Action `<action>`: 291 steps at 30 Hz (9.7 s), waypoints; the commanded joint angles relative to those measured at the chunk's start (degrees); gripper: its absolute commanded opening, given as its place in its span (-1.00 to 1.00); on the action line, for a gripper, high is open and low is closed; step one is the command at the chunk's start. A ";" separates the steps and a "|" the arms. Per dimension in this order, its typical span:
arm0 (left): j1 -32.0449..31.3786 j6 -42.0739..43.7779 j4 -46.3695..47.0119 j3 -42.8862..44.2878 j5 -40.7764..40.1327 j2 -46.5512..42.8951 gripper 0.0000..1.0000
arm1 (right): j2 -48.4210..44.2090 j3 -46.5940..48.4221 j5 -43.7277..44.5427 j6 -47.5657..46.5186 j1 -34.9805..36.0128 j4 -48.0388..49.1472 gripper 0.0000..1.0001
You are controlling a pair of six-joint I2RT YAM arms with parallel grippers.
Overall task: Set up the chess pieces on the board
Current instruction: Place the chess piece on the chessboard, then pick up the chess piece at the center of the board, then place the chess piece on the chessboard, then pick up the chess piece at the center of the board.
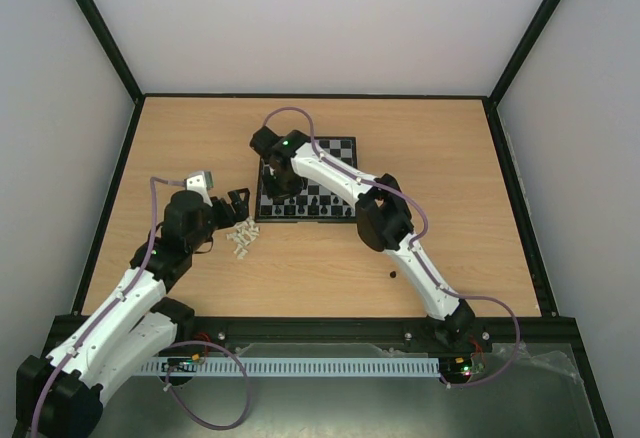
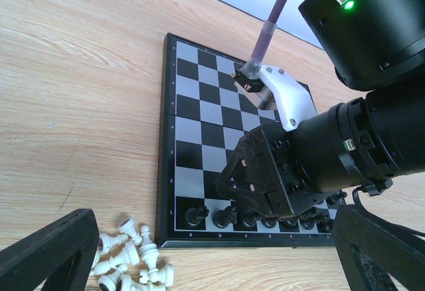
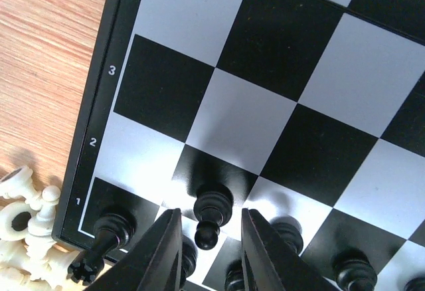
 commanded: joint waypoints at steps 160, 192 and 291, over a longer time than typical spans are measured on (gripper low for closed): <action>0.26 -1.72 -8.92 1.35 -0.99 -11.63 0.99 | 0.61 2.15 0.33 -0.61 2.44 2.41 -0.97; 0.29 -1.88 -9.22 1.45 -0.99 -12.03 0.99 | -0.40 1.94 1.51 -0.87 3.38 1.07 -0.44; -3.33 -17.88 -24.25 17.00 -9.00 39.10 -0.35 | -73.15 -78.24 -8.82 -0.10 -1.85 28.23 0.86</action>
